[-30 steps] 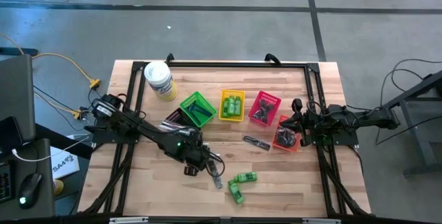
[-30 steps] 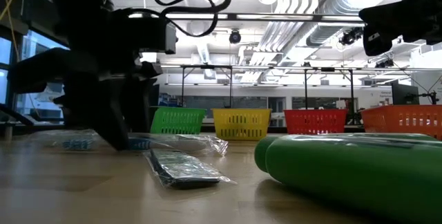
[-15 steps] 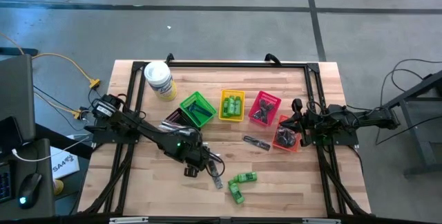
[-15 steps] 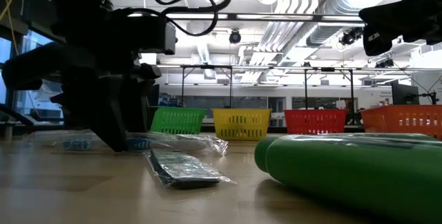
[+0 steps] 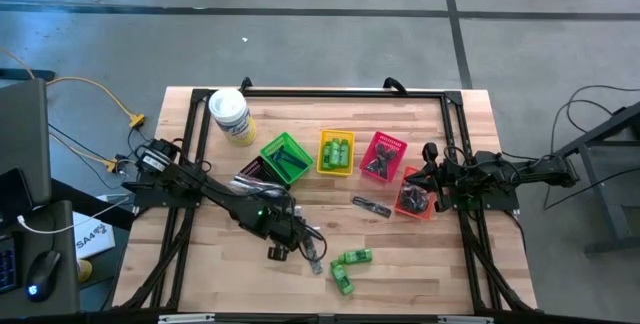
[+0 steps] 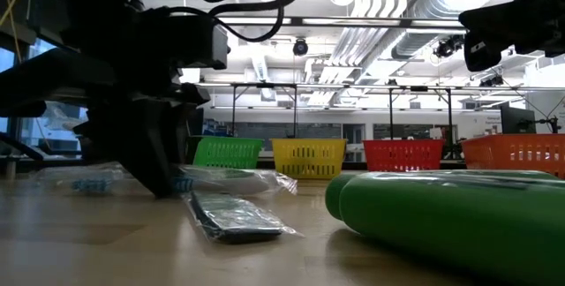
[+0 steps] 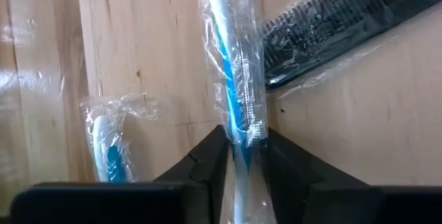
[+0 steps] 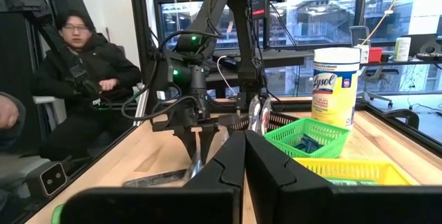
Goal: Pick & Place Travel size toiletries
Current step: Put the bottom blue toothbrush into the black bin
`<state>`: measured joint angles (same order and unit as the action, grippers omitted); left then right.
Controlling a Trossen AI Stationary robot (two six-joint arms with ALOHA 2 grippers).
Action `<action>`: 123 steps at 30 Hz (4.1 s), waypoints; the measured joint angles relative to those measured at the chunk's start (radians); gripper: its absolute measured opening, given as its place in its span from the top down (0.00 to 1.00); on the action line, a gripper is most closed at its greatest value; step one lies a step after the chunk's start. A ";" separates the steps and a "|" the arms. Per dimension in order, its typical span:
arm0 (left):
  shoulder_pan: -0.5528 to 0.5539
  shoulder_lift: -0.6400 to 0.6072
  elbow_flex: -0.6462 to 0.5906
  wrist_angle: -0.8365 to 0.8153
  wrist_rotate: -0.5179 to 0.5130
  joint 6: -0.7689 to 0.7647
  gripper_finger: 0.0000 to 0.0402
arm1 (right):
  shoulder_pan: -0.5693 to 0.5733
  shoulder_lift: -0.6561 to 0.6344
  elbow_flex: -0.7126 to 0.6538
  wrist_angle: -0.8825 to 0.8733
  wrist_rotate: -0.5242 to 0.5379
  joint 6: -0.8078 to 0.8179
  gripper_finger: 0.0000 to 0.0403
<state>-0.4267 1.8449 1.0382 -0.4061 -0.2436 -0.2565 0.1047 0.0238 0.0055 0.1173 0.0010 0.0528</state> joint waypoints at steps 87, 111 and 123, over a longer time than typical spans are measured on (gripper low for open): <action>-0.431 -1.330 -0.781 0.019 -0.806 -0.246 0.95 | 0.000 0.002 0.000 -0.009 -0.004 0.004 0.99; -0.430 -1.467 -0.738 0.352 -0.765 0.307 0.95 | 0.000 0.002 0.000 -0.010 -0.004 0.004 0.99; -0.430 -1.444 -0.607 0.328 -0.786 0.470 0.95 | 0.000 0.002 0.000 -0.010 -0.003 0.004 0.99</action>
<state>-0.8570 0.4010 0.4316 -0.0784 -1.0296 0.2135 0.1049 0.0257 0.0055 0.1078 -0.0019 0.0565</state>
